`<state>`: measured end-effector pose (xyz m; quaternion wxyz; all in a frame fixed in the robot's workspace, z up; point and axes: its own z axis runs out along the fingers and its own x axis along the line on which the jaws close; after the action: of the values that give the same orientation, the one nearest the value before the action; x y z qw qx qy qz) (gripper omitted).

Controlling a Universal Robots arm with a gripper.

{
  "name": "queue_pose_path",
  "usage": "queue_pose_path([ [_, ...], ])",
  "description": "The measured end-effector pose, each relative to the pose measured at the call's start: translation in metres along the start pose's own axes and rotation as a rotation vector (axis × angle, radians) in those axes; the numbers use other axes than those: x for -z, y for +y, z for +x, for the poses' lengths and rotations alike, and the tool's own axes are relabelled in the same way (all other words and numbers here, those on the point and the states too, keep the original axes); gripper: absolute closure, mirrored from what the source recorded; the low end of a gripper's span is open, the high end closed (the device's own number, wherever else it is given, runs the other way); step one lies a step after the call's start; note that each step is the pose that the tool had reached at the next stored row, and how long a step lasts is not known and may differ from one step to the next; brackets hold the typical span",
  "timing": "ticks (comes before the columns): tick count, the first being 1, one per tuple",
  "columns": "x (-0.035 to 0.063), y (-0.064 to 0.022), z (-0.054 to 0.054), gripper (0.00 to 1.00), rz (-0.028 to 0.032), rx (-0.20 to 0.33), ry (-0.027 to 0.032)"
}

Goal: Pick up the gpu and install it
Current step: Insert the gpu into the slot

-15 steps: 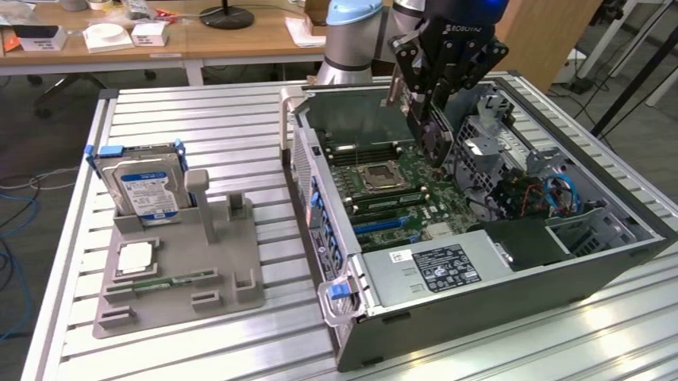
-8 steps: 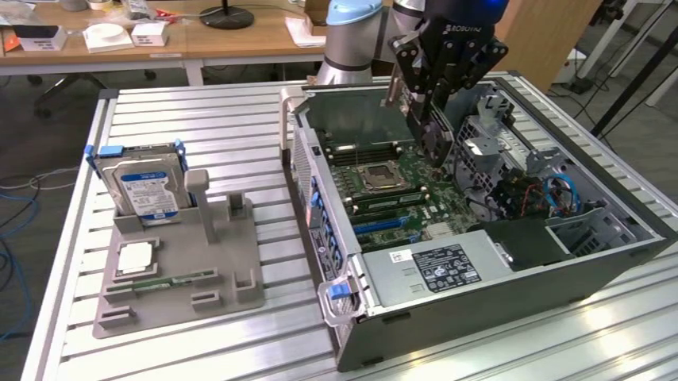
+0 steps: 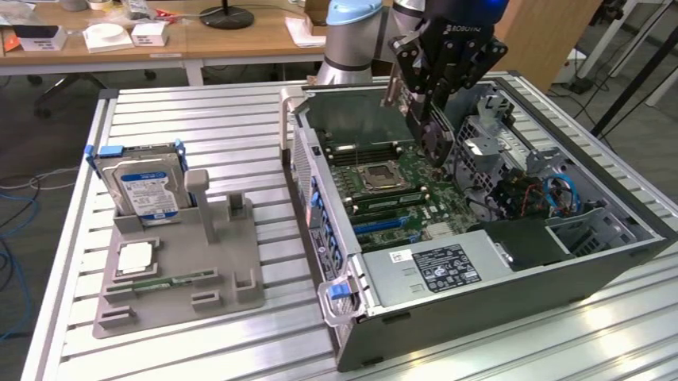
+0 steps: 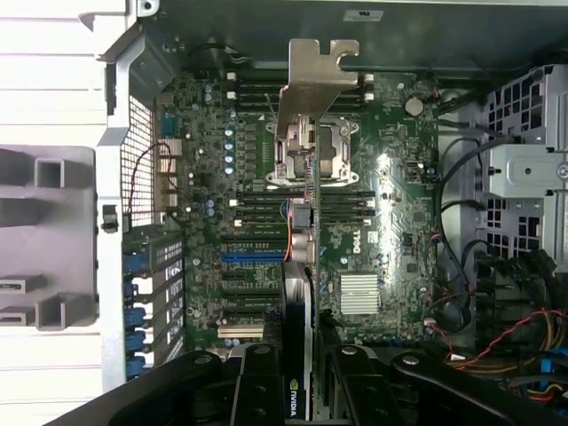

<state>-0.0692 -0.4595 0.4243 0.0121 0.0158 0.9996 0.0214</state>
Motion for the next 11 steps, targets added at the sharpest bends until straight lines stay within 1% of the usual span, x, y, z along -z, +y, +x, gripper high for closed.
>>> queue_pose_path([
  [11,0.0,0.0,0.0,0.74,-0.0007,0.028,0.0012],
])
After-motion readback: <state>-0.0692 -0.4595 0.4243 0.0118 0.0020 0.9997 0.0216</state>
